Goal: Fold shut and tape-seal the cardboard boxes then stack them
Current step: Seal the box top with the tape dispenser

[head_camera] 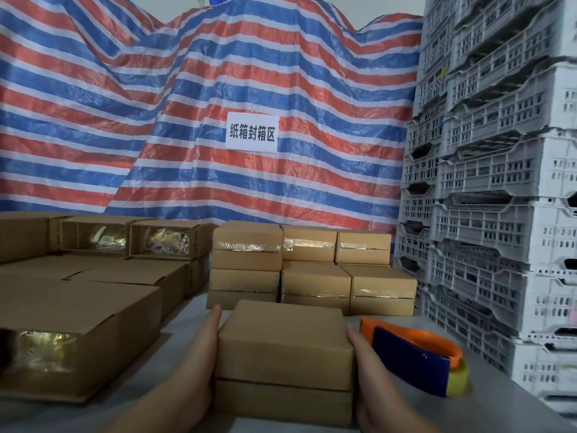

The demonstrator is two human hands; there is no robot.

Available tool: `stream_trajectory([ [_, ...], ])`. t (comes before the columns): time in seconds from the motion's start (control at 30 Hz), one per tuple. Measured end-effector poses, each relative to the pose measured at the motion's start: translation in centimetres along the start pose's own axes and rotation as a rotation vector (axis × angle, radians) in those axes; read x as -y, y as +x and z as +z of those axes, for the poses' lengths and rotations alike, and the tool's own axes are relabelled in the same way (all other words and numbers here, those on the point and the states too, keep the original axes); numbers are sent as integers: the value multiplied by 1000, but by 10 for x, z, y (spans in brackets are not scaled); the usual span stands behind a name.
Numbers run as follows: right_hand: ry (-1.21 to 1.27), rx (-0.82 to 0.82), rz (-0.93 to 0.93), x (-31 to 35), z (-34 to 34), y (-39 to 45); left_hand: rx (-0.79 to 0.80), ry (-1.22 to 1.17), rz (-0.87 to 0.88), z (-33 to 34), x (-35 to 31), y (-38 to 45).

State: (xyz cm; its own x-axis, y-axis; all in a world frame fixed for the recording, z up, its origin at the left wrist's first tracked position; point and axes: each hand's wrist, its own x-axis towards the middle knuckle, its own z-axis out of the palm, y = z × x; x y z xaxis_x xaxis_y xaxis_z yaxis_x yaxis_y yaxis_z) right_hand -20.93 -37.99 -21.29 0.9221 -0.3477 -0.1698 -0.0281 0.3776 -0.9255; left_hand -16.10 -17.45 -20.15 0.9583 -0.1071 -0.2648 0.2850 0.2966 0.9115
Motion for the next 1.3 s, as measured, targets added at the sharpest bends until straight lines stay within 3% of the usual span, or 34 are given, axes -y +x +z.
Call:
stream_trajectory([
  [0.1, 25, -12, -11, -1, -2, 3, -48, -5, 41, 6, 2, -1],
  [0.23, 22, -32, -116, 23, -2, 20, 17, -30, 155, 35, -25, 3],
  [0.4, -9, -50, -346, 102, 2, 58, -84, 31, 377, 110, -81, 38],
  [0.53, -54, -97, -456, 160, 7, 112, -57, 115, 481, 162, -121, 90],
  [0.67, -65, -94, -483, 193, 5, 178, 45, 565, 634, 185, -141, 144],
  [0.8, -113, -66, -445, 200, 1, 237, 305, 1076, 781, 174, -156, 194],
  [0.9, -96, -59, -426, 191, 0, 271, 370, 1251, 851, 177, -169, 215],
  [1.0, -66, -35, -428, 182, 2, 294, 305, 1391, 867, 181, -178, 226],
  [1.13, -113, -41, -336, 169, 7, 312, 2, 1719, 686, 177, -176, 234],
  [1.2, -147, -31, -272, 160, 9, 317, -60, 1748, 650, 175, -169, 240],
  [1.3, -193, -28, -216, 153, 11, 318, -105, 1706, 767, 171, -159, 241],
])
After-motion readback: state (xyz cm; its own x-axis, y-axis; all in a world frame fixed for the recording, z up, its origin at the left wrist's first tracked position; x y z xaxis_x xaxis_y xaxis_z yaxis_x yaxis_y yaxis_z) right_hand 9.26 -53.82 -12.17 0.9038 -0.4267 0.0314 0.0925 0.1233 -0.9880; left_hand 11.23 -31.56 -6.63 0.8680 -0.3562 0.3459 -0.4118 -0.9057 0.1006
